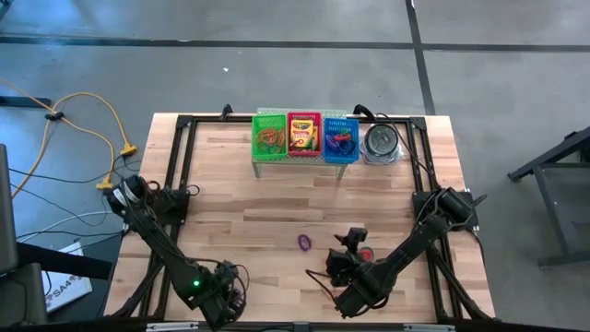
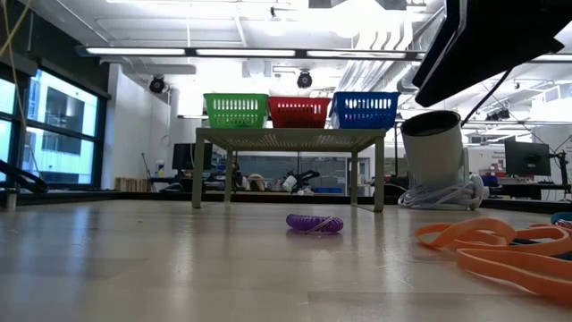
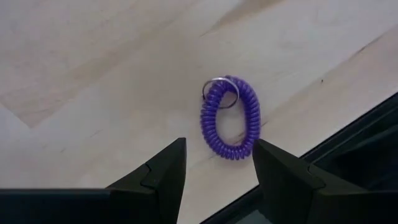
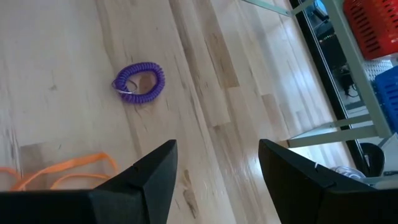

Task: Pick & Place Office Desk Supplies
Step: Put the bottom violet spring keychain into the blue bin on the shelf

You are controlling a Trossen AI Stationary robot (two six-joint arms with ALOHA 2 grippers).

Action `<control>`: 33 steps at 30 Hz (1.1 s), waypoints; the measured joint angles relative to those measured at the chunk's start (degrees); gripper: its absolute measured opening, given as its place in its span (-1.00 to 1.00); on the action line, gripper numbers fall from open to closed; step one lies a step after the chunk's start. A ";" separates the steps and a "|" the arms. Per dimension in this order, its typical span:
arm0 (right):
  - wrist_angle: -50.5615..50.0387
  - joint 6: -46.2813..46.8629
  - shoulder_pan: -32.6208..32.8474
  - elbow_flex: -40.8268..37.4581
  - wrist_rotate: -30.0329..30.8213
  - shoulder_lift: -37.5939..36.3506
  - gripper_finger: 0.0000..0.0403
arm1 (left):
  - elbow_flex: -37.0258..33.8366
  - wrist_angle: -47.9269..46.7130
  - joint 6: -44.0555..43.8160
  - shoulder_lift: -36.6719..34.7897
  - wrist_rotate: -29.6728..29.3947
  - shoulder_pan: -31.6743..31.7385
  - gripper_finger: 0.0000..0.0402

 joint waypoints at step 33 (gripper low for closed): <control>0.99 0.00 1.18 0.00 -0.04 0.00 0.07 | -0.22 0.80 10.03 8.87 12.86 3.85 -0.40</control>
